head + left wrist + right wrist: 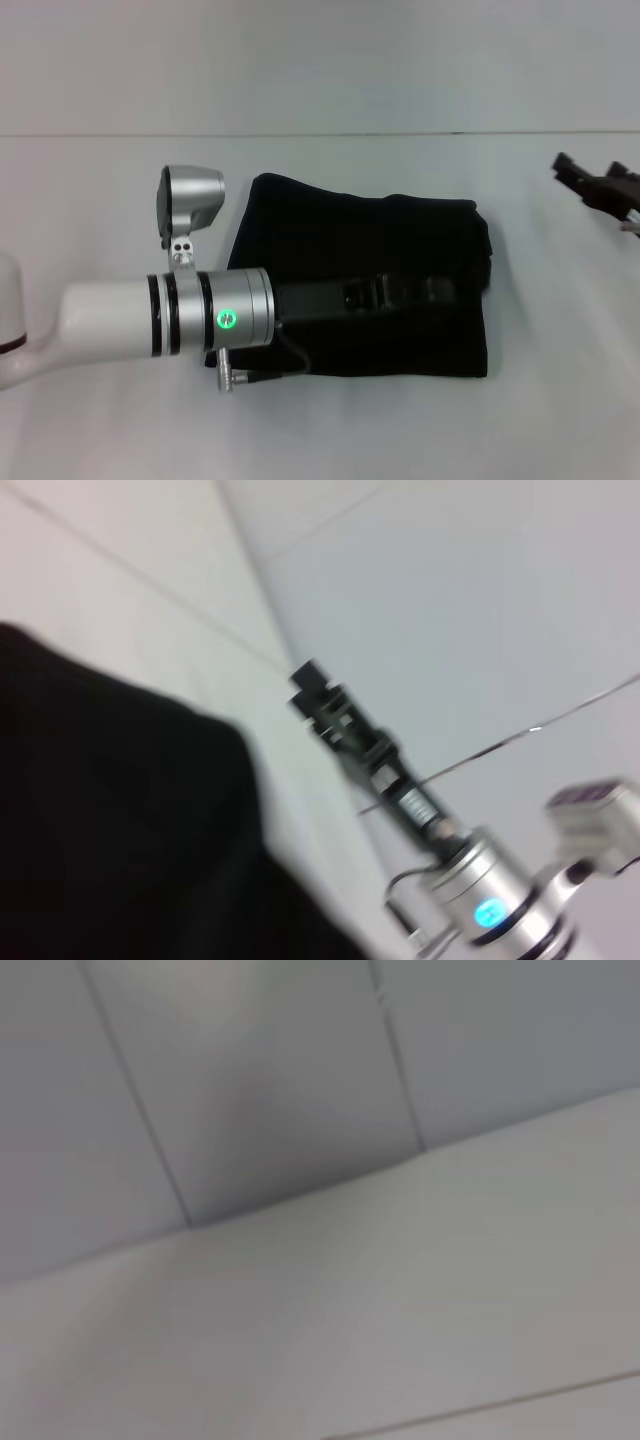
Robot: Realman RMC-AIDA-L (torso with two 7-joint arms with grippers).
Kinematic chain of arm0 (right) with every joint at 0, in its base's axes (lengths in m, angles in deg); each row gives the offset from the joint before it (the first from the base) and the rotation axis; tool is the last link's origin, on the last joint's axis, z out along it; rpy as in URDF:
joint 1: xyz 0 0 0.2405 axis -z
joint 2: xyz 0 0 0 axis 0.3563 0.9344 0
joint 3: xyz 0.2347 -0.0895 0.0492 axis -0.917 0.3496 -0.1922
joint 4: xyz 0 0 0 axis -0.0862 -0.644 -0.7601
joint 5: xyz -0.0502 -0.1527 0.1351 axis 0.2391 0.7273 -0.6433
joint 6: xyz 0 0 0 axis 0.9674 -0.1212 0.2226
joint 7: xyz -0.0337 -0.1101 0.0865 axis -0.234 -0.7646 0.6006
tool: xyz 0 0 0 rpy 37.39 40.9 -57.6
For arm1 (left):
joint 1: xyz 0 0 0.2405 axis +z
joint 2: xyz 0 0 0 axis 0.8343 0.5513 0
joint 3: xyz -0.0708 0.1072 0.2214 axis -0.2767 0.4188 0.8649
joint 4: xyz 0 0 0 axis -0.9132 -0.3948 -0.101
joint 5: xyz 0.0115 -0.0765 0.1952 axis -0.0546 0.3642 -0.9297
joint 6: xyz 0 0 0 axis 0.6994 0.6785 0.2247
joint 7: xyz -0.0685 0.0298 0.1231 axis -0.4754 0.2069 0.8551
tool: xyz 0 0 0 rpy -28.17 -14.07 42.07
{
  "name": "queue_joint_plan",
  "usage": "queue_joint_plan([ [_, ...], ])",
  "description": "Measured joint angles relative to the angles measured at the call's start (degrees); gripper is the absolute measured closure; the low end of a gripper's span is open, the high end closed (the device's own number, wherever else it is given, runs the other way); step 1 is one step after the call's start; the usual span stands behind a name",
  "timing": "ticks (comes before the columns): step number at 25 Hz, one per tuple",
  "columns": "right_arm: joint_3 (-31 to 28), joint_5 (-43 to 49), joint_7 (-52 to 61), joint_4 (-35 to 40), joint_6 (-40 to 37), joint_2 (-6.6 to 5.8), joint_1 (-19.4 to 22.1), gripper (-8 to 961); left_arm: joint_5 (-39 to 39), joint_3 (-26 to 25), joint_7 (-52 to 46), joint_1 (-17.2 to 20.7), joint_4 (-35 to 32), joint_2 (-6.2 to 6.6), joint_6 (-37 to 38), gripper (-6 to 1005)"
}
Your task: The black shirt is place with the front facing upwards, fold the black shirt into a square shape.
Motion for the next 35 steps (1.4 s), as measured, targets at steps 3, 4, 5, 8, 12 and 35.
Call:
queue_joint_plan([
  [3,-0.6,-1.0,0.3,0.0,-4.4,-0.05,1.9,24,2.8,-0.1,1.1,0.1,-0.8,0.3,4.4,825],
  [4,-0.3,-0.8,0.5,0.0,-6.8,-0.11,2.5,24,3.4,-0.2,1.4,0.2,-1.3,0.41,5.7,784],
  [5,0.1,-0.3,0.5,0.0,-9.0,-0.17,3.1,24,4.2,-0.2,1.8,0.7,-2.4,0.49,8.2,742],
  [8,2.5,3.1,0.6,-0.1,-17.3,-0.24,4.6,24,5.8,-0.8,2.1,2.6,-6.5,0.98,12.7,625],
  [12,7.6,11.7,0.3,0.5,-27.6,-0.27,5.5,24,7.6,-3.6,1.0,5.8,-7.7,3.54,11.3,474],
  [35,5.4,17.5,2.4,3.1,-25.3,-0.23,9.2,25,6.3,4.6,-9.8,5.4,-4.9,8.47,-22.4,50],
])
